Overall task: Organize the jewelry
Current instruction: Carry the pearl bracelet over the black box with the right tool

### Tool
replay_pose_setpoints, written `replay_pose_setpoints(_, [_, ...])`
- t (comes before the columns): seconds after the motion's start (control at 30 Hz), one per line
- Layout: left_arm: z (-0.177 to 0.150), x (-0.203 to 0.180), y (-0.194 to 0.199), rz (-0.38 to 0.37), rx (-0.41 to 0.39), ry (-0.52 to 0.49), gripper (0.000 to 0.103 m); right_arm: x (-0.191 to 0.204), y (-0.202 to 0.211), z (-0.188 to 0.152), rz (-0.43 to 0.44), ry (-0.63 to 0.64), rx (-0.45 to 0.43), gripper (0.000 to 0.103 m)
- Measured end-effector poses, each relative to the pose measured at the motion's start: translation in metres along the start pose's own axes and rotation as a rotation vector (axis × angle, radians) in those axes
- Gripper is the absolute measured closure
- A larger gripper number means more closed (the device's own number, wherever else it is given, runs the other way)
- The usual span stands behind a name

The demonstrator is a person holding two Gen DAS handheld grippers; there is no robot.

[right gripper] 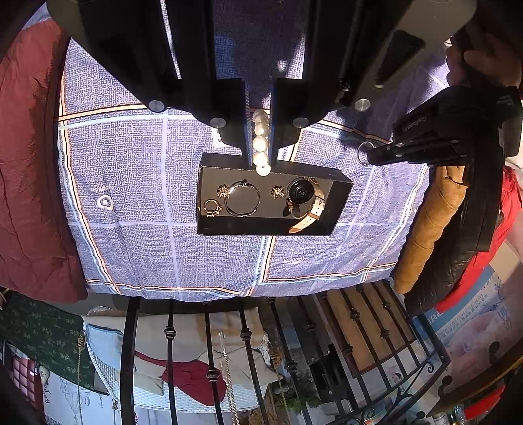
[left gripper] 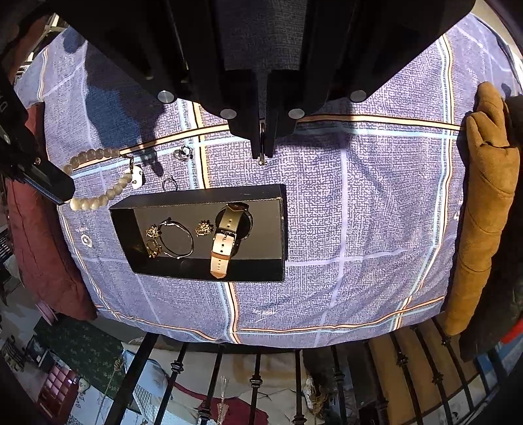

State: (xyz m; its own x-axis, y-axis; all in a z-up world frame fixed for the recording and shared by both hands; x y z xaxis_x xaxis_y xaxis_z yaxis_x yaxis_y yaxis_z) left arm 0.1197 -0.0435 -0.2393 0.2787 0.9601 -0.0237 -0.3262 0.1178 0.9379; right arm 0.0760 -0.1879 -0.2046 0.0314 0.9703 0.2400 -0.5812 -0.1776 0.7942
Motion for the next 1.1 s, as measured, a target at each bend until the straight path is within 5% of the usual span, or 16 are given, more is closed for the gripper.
replay_pose_setpoints(0.3, [0.011, 0.001, 0.006, -0.007, -0.013, -0.001, 0.1, 0.002, 0.006, 0.016, 0.006, 0.011, -0.04, 0.093])
replay_pose_setpoints(0.7, [0.088, -0.007, 0.03, -0.009, -0.149, -0.03, 0.1, 0.008, 0.011, 0.07, 0.004, 0.073, -0.143, 0.093])
replay_pose_setpoints(1.1, [0.115, -0.013, -0.012, 0.026, -0.12, -0.061, 0.1, 0.004, -0.021, 0.081, -0.025, 0.091, -0.125, 0.093])
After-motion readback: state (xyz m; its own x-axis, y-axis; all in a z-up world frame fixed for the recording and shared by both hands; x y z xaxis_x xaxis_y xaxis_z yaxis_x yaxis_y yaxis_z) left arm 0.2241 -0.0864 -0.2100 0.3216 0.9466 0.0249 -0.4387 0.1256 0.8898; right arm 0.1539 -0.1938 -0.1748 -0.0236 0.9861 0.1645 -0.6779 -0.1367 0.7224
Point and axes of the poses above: each gripper's, at about its wrist camera, not at the fingertips, and y roughly against the way its jaws point, x to its left, z to its top, the point moved 8 cm from there along -y, roughly the way its jaws point, and after that the axes turned 1 degree about z, right-handed, at the moved point
